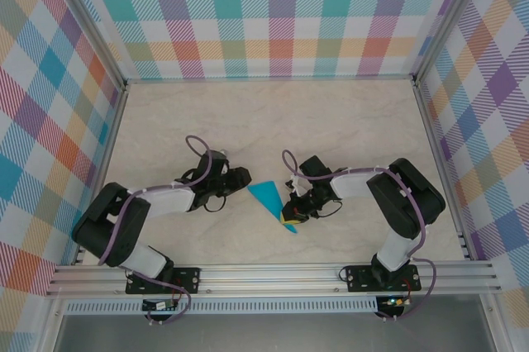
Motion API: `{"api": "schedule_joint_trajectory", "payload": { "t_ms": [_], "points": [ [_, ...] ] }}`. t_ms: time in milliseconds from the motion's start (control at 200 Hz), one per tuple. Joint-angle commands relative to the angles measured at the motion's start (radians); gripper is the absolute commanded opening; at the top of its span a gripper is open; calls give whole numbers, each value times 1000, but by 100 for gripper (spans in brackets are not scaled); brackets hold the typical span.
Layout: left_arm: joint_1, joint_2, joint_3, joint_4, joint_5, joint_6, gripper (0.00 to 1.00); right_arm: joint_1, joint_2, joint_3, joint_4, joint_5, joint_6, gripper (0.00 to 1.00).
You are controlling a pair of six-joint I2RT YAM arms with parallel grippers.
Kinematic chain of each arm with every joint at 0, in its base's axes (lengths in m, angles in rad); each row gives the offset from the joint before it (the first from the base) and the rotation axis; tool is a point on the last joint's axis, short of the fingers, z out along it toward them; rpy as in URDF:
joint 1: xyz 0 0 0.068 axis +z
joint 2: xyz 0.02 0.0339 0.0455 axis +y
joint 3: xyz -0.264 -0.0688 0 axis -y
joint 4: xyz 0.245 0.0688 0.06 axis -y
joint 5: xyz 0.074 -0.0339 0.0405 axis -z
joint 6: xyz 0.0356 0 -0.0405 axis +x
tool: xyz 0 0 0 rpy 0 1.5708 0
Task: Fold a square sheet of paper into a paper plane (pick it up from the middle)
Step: Fold the wing for the fifth time at the center of the table, then turn over the paper plane at the center of the table.
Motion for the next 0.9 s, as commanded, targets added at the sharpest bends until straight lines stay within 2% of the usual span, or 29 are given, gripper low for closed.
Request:
{"api": "schedule_joint_trajectory", "payload": {
  "t_ms": [0,30,110,215,310,380,450,550,640,725,895],
  "points": [
    [11,-118,73,-211,-56,8,51,21,-42,-1,48,22,110,0],
    [10,-135,100,-276,-67,-2,51,32,-70,-1,77,16,135,1],
    [-3,-170,158,-424,-78,-40,52,41,-180,2,92,55,162,12],
    [-57,-153,257,-656,-128,-90,58,10,-350,8,-46,251,117,32],
    [-138,-100,323,-755,-181,-148,61,-49,-441,-18,-121,384,74,48],
    [-191,-42,361,-769,-198,-192,63,-126,-440,-43,-108,326,50,54],
    [-242,29,416,-783,-211,-221,65,-177,-386,-33,-104,234,24,55],
    [-292,145,521,-852,-218,-232,65,-182,-304,-5,-79,121,-6,54],
    [-314,216,595,-943,-256,-234,65,-181,-251,3,-27,20,-19,59],
    [-318,228,592,-958,-257,-244,60,-173,-205,21,-20,-23,-34,63],
    [-319,141,462,-893,-266,-288,52,-136,-124,73,-64,-37,-78,62]
  ]
}}
